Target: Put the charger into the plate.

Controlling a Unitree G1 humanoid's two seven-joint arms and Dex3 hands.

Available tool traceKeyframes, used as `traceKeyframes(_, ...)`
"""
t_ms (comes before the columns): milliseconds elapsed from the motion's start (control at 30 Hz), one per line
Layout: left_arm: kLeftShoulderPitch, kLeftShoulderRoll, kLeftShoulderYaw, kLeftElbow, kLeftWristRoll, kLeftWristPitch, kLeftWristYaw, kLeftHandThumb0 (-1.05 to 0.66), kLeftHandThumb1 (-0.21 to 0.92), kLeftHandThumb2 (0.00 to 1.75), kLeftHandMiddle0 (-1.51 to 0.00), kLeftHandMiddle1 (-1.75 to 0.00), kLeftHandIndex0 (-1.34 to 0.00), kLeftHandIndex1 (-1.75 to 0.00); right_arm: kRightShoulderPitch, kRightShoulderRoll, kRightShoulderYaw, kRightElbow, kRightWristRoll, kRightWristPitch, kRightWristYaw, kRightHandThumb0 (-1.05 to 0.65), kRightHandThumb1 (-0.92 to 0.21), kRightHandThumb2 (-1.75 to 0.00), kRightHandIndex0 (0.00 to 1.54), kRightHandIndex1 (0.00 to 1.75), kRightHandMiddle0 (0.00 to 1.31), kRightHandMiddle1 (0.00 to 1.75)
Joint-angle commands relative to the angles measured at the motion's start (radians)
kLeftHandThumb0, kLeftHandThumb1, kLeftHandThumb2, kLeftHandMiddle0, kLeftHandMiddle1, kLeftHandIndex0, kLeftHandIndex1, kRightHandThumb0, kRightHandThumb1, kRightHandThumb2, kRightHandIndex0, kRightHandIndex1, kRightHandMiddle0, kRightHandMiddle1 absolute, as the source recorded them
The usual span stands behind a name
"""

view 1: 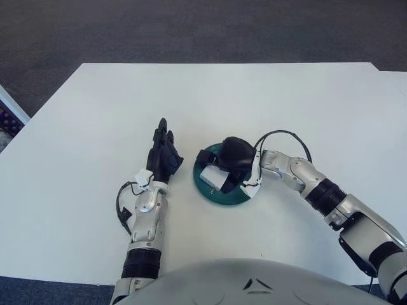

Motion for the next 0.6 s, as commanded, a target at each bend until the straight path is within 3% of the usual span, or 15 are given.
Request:
traceKeyframes(0, -0.001, 0.002, 0.001, 0.001, -0.004, -0.008, 0.002, -1.05, 0.92, 1.01, -0.02, 0.00, 0.00, -0.15, 0.028, -0.026, 0.031, 0.014, -0.037, -0.001, 0.037, -0.46, -0.92, -0.58, 1.05, 1.75, 0.85, 1.75)
traceKeyframes(467, -0.006, 0.013, 0.002, 0.002, -0.002, -0.002, 0.000, -1.05, 0.92, 1.00, -0.02, 0.00, 0.00, -0.15, 0.032, -0.026, 0.049, 0.036, -0.020, -0.006, 0.050, -0.49, -0.92, -0.65, 1.01, 1.75, 0.77, 1.75)
traceKeyframes(500, -0.007, 0.017, 0.002, 0.002, 0.001, 0.000, -0.001, -1.05, 0.92, 1.01, -0.02, 0.00, 0.00, -0.15, 0.034, -0.036, 0.042, 0.035, 0.009, -0.016, 0.072, -0.50, -0.92, -0.66, 0.99, 1.75, 0.74, 1.75)
traceKeyframes(533, -0.007, 0.019, 0.002, 0.003, 0.003, 0.001, -0.002, -1.05, 0.92, 1.01, -0.02, 0.00, 0.00, -0.15, 0.037, -0.043, 0.036, 0.035, 0.030, -0.023, 0.088, -0.59, -0.92, -0.71, 0.78, 1.75, 0.55, 1.75)
traceKeyframes(567, -0.007, 0.021, 0.001, 0.002, 0.006, 0.003, -0.001, -1.05, 0.92, 1.01, -0.01, 0.00, 0.00, -0.15, 0.041, -0.056, 0.026, 0.031, 0.060, -0.031, 0.111, -0.63, -0.92, -0.73, 0.70, 1.75, 0.49, 1.75)
